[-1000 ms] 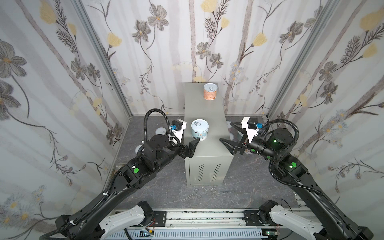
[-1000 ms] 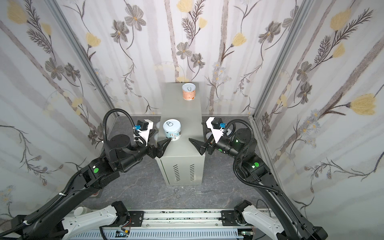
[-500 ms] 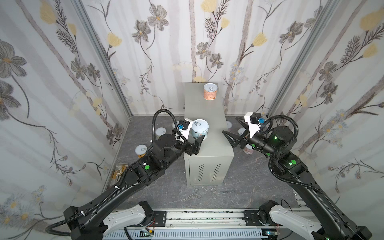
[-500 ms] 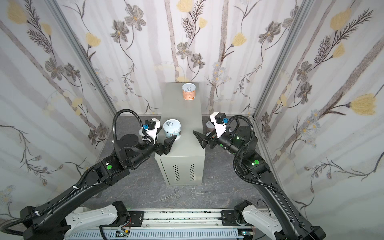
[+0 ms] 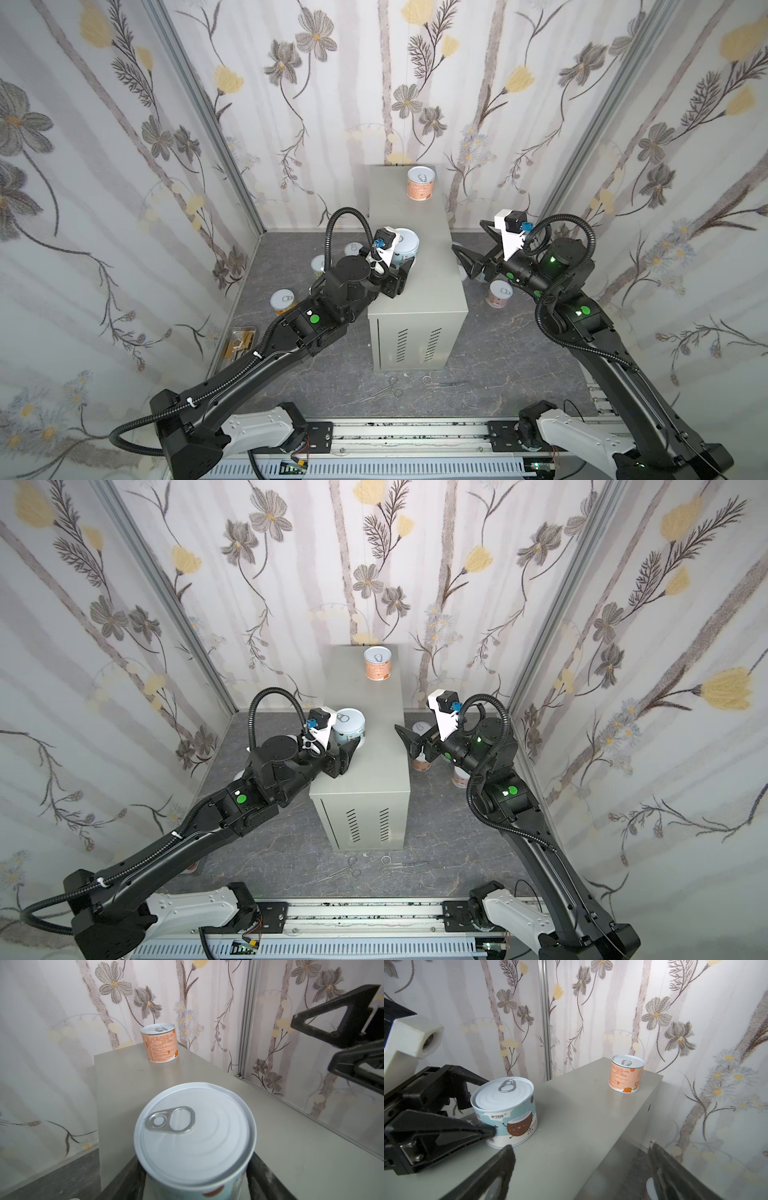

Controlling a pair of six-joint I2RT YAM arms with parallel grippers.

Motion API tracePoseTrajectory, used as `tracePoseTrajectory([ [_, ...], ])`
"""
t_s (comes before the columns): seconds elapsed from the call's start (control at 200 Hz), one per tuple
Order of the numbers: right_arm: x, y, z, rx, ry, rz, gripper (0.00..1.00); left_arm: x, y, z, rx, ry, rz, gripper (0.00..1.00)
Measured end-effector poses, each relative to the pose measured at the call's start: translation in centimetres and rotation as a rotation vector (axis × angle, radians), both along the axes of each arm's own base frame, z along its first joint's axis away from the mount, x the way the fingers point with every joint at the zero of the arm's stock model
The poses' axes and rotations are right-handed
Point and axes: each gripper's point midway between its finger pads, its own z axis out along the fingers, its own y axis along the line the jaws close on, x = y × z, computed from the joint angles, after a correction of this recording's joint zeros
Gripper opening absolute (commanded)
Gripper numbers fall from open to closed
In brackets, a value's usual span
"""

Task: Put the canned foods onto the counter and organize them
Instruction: 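Lower the light-blue can beside the orange-fruit can while the right gripper follows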

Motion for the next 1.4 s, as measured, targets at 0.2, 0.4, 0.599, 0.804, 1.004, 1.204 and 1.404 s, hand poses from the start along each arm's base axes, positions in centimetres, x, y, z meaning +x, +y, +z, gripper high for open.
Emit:
tracePoseTrajectory([
  [0.2, 2.1, 0.2, -0.2, -0.002, 0.001, 0.001, 1.0, 3.4, 2.6, 0.4, 0.01, -0.007, 0.11, 0.69],
  [0.4, 4.3, 1.1, -0.8, -0.006, 0.01, 0.029, 1.0, 6.3, 2.7, 0.6, 0.007, 0.004, 0.092, 0.69],
  [0.599, 5.9, 1.8, -0.9, -0.005, 0.003, 0.046, 1.0, 9.0, 1.7, 0.2, 0.015, 0.015, 0.04, 0.69],
  [0.804, 7.7, 1.9, -1.0, -0.008, -0.004, 0.048, 1.0, 12.3, 1.7, 0.3, 0.012, 0.02, 0.043, 0.69],
  [1.004, 9.7, 2.4, -1.4, -0.017, -0.004, 0.056, 1.0, 15.0, 1.7, 0.3, 0.004, 0.019, 0.037, 0.69],
  [1.204, 12.4, 3.0, -1.9, -0.022, -0.001, 0.062, 0.99, 17.3, 1.5, 0.2, -0.005, 0.011, 0.033, 0.69],
  [1.404, 15.7, 4.0, -3.0, -0.027, 0.004, 0.069, 0.98, 18.9, 1.2, 0.3, -0.003, 0.003, 0.024, 0.69],
])
